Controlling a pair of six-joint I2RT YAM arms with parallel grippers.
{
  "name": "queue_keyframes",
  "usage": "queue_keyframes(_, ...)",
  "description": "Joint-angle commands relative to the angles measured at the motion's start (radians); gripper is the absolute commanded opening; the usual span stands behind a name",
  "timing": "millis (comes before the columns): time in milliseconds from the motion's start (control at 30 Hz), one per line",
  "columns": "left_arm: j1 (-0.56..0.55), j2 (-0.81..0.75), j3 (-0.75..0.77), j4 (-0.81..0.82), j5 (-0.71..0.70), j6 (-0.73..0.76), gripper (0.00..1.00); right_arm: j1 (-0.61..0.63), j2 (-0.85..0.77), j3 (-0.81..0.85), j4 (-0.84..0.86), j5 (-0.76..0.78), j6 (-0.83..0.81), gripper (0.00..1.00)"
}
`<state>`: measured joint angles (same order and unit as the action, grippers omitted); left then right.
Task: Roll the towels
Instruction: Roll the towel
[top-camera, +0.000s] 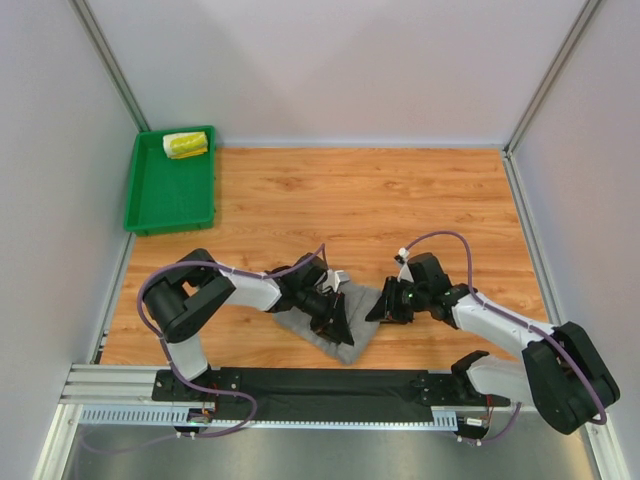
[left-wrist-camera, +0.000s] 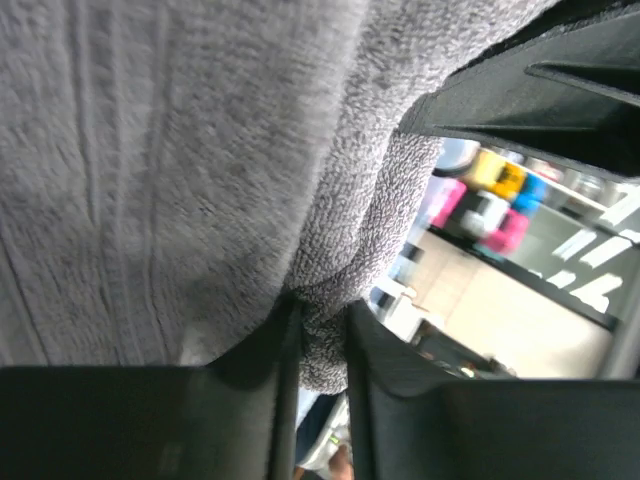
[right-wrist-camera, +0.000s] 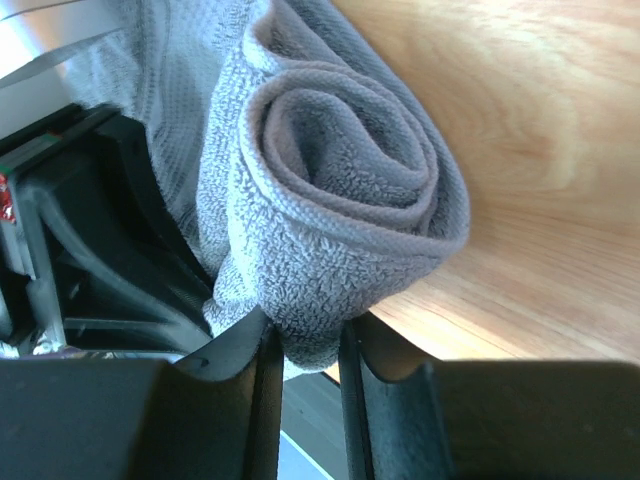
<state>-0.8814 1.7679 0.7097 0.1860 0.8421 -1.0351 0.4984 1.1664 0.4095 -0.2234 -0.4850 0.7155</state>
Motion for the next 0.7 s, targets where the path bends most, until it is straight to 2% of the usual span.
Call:
queue_keyframes(0, -0.028, -0.071, 0.115, -0.413, -0.222, 0.206, 0.29, 0.003, 0.021, 0.063, -0.124, 0.095, -0.044, 0.12)
queue_keyframes(33, -0.050, -0.087, 0.169, -0.469, -0.295, 0.255, 0.34, 0.003, 0.024, 0.071, -0.140, 0.100, -0.054, 0.11)
queue_keyframes(133, -0.086, -0.097, 0.247, -0.621, -0.401, 0.288, 0.37, 0.003, 0.029, 0.101, -0.198, 0.121, -0.060, 0.07)
queue_keyframes(300, -0.174, -0.110, 0.387, -0.868, -0.612, 0.339, 0.38, 0.015, 0.036, 0.149, -0.295, 0.149, -0.076, 0.07)
queue_keyframes(400, -0.267, -0.119, 0.488, -0.972, -0.780, 0.354, 0.38, 0.026, 0.038, 0.172, -0.329, 0.158, -0.079, 0.07)
queue_keyframes(500, -0.326, -0.122, 0.554, -1.007, -0.914, 0.357, 0.38, 0.031, 0.042, 0.183, -0.333, 0.157, -0.076, 0.06)
queue_keyframes(667, -0.412, -0.119, 0.567, -0.979, -0.951, 0.342, 0.37, 0.037, 0.047, 0.196, -0.335, 0.155, -0.073, 0.06)
